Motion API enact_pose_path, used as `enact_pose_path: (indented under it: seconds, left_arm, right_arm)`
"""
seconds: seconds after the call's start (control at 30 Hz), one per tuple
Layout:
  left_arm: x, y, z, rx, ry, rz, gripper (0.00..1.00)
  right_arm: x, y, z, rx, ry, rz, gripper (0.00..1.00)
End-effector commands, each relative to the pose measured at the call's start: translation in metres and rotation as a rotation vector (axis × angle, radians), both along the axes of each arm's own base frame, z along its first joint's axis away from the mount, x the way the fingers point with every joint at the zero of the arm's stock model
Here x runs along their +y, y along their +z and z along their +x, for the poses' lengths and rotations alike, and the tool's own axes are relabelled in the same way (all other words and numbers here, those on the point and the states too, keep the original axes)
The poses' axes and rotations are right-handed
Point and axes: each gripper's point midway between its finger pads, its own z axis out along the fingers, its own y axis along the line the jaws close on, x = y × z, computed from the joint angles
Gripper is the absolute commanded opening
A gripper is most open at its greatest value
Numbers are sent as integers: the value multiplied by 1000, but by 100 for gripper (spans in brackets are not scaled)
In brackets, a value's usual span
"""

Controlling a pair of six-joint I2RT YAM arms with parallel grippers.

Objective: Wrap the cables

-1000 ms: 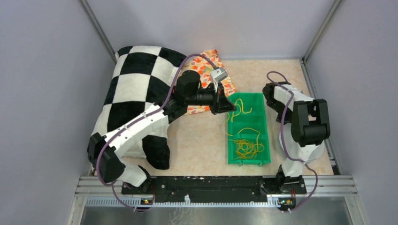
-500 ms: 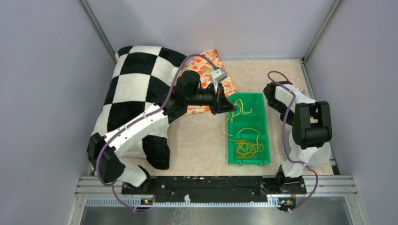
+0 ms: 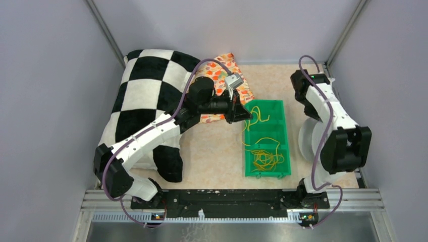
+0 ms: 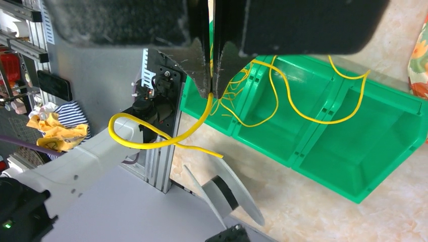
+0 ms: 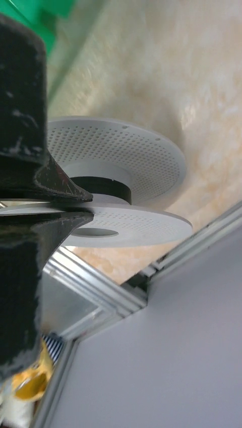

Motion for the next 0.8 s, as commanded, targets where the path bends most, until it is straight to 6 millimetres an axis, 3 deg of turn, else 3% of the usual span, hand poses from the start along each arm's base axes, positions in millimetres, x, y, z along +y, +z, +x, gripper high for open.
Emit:
enact_pose_path:
  seconds: [0.0,0.1,0.27,0.37,0.57,0.77]
  left_arm:
    - [3,31,6,-57,31,-86,0]
    - [-3,28,8,-9,24,-96,0]
    - [-28,24,-4,81,-64,-156,0]
    - [-46,0,-17,140,-104,-158,0]
    - [-76,-44,-18,208,-109,-64,0]
    - [-94,-84,-28,134,-127,60,0]
  right_arm:
    - [36,60,32,-326,148,223,0]
    - [50,80,39,-426,229,306,0]
    - [68,90,41,-513,328,400,0]
    - [69,90,35,-555,348,408,0]
    - [58,89,20,-559,333,368,0]
    - [37,97,4,-562,298,312,0]
